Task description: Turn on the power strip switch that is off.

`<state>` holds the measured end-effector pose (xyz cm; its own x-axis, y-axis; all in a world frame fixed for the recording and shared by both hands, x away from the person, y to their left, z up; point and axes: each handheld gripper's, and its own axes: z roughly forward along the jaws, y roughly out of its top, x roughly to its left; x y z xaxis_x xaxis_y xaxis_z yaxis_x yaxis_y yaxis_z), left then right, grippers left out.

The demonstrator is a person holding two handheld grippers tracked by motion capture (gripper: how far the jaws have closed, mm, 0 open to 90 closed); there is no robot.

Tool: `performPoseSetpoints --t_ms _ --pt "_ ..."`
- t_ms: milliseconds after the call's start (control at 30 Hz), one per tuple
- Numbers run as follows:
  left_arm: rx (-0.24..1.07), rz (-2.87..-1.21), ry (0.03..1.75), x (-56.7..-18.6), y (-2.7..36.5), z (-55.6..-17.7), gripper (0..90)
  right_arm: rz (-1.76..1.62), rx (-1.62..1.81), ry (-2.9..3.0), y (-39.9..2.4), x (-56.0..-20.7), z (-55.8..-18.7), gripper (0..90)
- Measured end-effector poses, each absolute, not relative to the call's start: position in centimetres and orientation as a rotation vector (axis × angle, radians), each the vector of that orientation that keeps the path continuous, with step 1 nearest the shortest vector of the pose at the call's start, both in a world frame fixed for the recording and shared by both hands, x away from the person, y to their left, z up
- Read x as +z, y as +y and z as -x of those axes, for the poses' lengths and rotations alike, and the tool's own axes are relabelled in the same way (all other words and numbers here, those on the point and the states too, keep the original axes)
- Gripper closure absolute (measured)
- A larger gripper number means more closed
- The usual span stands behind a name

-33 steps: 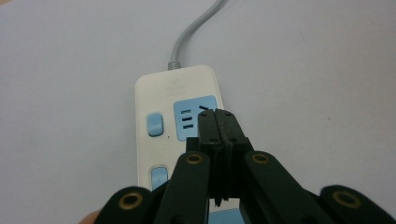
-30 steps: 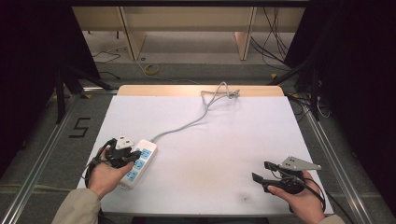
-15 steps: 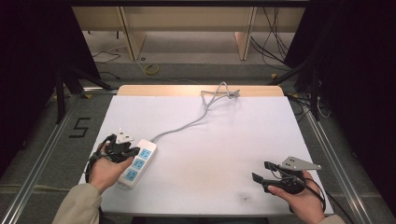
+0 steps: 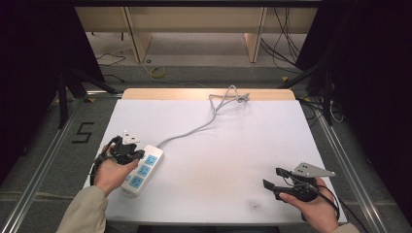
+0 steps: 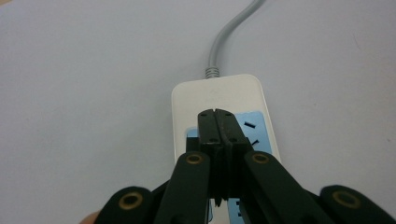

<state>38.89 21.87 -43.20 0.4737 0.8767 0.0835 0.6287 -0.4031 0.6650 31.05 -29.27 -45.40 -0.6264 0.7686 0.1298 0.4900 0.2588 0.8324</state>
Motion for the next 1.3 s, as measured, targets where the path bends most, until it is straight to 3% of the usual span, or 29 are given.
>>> performPoseSetpoints --t_ms 1300 --pt "0.592 -2.226 1.301 -43.7 21.8 -41.2 89.9 -1.169 1.311 2.242 -29.1 -45.5 -31.2 30.2"
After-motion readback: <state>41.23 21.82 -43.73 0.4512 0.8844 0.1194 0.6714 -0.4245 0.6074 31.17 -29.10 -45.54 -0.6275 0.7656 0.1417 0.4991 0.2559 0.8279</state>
